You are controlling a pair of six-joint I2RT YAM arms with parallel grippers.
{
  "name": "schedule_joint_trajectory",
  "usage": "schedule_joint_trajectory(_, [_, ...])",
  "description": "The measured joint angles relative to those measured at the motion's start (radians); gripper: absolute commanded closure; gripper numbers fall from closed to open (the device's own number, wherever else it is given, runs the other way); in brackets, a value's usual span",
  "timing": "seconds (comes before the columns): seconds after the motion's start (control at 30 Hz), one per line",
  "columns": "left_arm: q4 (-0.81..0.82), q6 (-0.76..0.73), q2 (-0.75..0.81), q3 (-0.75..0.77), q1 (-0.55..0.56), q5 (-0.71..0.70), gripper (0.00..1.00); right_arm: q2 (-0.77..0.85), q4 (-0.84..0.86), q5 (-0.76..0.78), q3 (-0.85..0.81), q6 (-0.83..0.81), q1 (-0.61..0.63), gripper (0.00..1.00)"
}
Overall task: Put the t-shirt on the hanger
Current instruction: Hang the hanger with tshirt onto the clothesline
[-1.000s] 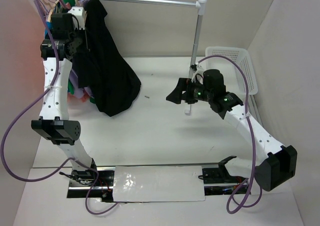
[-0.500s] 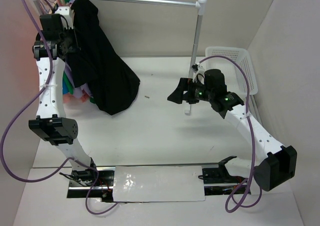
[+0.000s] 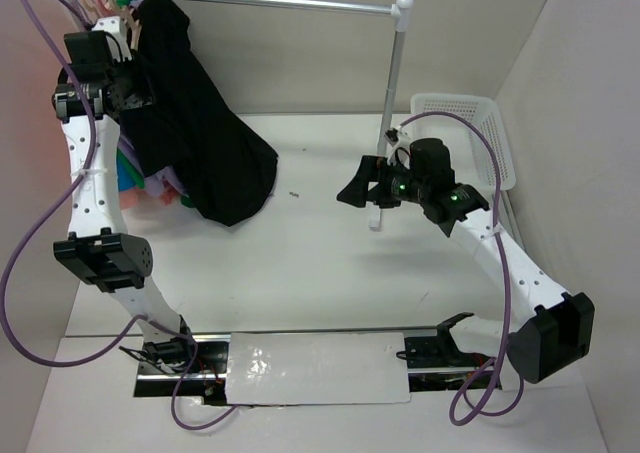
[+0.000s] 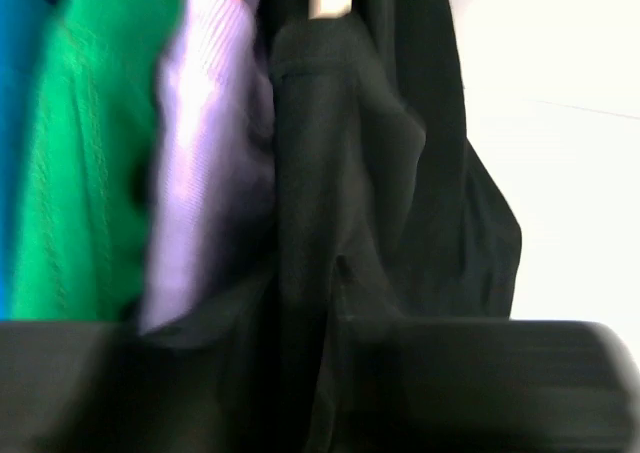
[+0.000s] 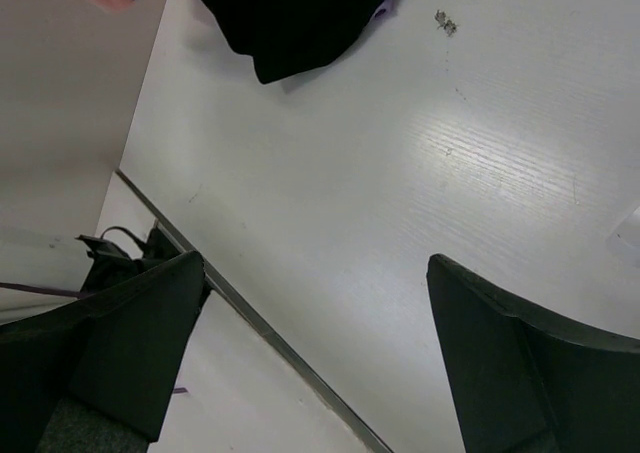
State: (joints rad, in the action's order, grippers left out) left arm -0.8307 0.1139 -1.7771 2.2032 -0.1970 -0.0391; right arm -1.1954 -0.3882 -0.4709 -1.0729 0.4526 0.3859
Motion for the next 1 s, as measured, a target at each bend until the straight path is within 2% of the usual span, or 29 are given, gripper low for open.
schedule_joint_trajectory(0.07, [-0.030, 0.019, 0.000, 0.000, -0.006, 0.020, 0.17, 0.000, -0.007, 0.014, -0.004, 0.002, 0.000, 0.00])
schedule_joint_trajectory(0.13, [-0.053, 0.037, 0.002, 0.000, -0.011, 0.038, 0.03, 0.000, -0.022, 0.030, -0.011, 0.002, 0.000, 0.00])
schedule_joint_trajectory(0.17, [-0.064, 0.050, 0.006, -0.003, -0.013, 0.045, 0.00, 0.000, -0.036, 0.044, -0.016, 0.002, 0.000, 0.00])
schedule_joint_trajectory(0.33, [-0.091, 0.052, 0.113, -0.049, -0.011, 0.062, 0.00, 0.000, -0.126, 0.142, -0.056, -0.001, -0.001, 0.00])
schedule_joint_trajectory(0.53, [-0.070, 0.076, 0.420, -0.172, 0.046, 0.086, 0.00, 0.007, -0.249, 0.336, -0.103, 0.029, 0.000, 0.00])
schedule_joint_trajectory(0.73, [-0.011, 0.104, 0.755, -0.521, 0.201, 0.225, 0.00, 0.069, -0.347, 0.568, -0.056, 0.082, -0.001, 0.00])
schedule_joint_trajectory(0.83, [-0.003, 0.123, 0.806, -0.679, 0.272, 0.302, 0.00, 0.105, -0.371, 0.639, 0.002, 0.095, -0.001, 0.00])
schedule_joint_trajectory(1.0, [-0.010, 0.126, 0.810, -0.852, 0.280, 0.369, 0.00, 0.171, -0.400, 0.706, 0.109, 0.116, -0.001, 0.00])
